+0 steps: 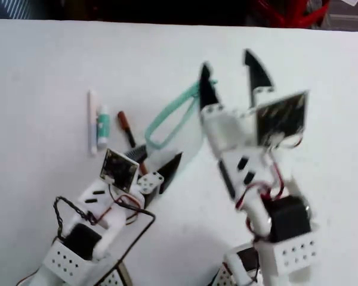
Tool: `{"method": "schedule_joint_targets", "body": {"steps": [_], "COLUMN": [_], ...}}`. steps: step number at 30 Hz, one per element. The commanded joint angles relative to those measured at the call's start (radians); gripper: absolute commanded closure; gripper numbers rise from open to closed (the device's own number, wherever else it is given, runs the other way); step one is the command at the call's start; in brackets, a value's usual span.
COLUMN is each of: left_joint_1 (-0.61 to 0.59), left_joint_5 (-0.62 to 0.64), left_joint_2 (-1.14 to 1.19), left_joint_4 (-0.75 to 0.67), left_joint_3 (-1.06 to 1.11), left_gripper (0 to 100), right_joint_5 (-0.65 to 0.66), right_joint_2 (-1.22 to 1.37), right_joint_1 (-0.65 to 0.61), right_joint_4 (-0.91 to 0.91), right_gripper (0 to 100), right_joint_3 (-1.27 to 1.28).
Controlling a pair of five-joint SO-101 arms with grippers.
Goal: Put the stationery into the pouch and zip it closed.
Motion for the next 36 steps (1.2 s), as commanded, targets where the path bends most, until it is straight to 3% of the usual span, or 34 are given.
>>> {"method": "schedule_joint_targets", "body": {"steps": [1, 7, 14, 28, 31, 36], "left_joint_1": [-0.004, -0.004, -0.002, -0.021, -0.061, -0.085], "left_joint_5": [0.002, 0.002, 0.002, 0.002, 0.008, 0.011], "left_joint_2": [-0.004, -0.004, -0.004, -0.008, -0.01, -0.01], "left_joint_4": [-0.014, -0.014, -0.015, -0.005, 0.107, 0.419], "left_joint_3": [-0.006, -0.006, 0.003, -0.028, -0.129, -0.359], "left_gripper": [80, 80, 80, 80, 80, 79], "right_joint_5": [-0.072, -0.143, -0.172, -0.17, -0.17, -0.17], "right_joint_2": [0.147, 0.406, 0.575, 0.74, 0.745, 0.751], "right_joint_1": [0.064, 0.062, 0.035, 0.03, 0.05, 0.054], "right_joint_4": [0.104, 0.357, 0.533, 0.607, 0.607, 0.613], "right_gripper": [75.8, 75.6, 75.5, 75.8, 75.8, 75.8], "right_joint_3": [-0.143, -0.405, -0.603, -0.606, -0.606, -0.605]}}
